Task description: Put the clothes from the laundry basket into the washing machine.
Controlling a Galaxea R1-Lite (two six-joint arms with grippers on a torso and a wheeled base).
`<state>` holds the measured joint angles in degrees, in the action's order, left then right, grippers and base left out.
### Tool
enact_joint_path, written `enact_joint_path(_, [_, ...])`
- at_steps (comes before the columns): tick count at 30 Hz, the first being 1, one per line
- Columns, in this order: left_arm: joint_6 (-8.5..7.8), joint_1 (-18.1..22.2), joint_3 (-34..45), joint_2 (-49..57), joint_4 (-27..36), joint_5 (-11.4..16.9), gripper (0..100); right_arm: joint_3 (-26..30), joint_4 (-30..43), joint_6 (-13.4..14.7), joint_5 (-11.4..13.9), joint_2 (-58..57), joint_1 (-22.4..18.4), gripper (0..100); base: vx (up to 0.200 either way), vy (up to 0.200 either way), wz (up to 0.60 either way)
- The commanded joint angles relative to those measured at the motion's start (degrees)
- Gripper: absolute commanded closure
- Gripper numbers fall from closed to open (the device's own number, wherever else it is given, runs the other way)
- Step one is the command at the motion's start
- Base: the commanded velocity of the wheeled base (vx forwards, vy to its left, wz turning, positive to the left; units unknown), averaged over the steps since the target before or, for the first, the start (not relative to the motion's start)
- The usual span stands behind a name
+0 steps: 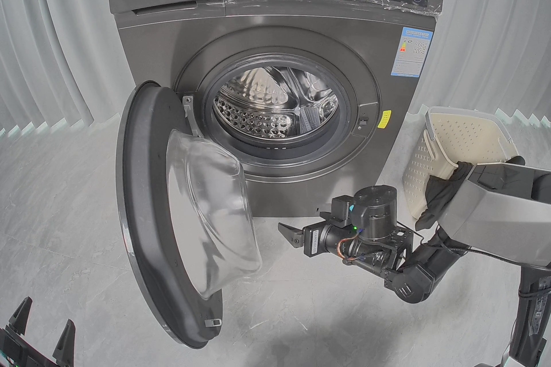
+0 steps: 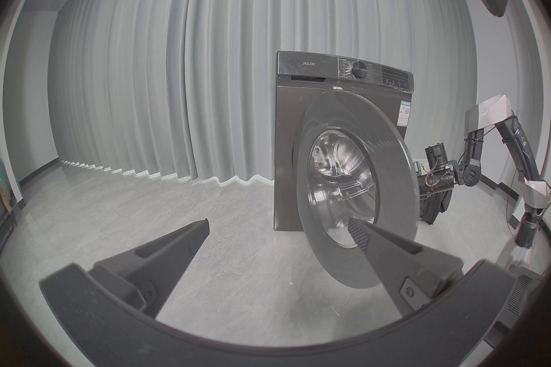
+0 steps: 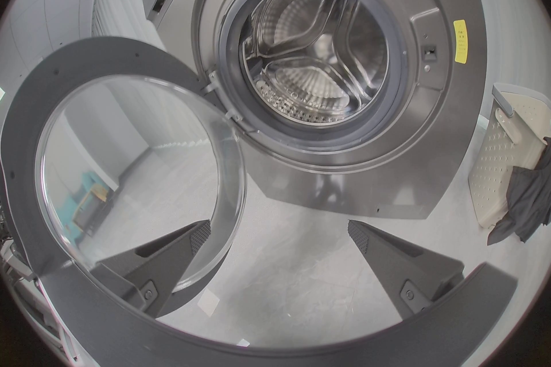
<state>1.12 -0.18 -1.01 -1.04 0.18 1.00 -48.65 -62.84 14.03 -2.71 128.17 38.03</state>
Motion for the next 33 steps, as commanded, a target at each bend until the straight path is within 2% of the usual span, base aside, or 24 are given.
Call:
enact_joint_path(1, [0.02,0.01,1.01,0.77,-0.01,-0.03,0,-6.37,5.89,0.03,-0.02,-0.03,1.96,0,0.0,0.0,0.0])
enact_joint_path(7, [0.02,0.01,1.01,0.77,-0.01,-0.03,0,-13.13,8.61,0.12,-0.19,2.87,4.42,0,0.0,0.0,0.0])
enact_joint_path(11, [0.02,0.01,0.92,0.77,-0.01,-0.03,0,-15.16,7.91,0.29,-0.46,5.33,6.61,0,0.0,0.0,0.0])
enact_joint_path(16, [-0.07,0.01,0.92,0.77,-0.01,-0.03,0,-17.09,7.82,0.82,-0.55,5.42,6.0,0,0.0,0.0,0.0])
enact_joint_path(27, [0.02,0.01,1.01,0.77,-0.01,0.06,0,-16.56,7.47,0.82,-0.63,4.81,5.65,0,0.0,0.0,0.0])
enact_joint_path(33, [0.02,0.01,0.92,0.77,-0.01,0.06,0,-9.27,7.21,-0.76,-0.9,-2.93,2.75,0,0.0,0.0,0.0])
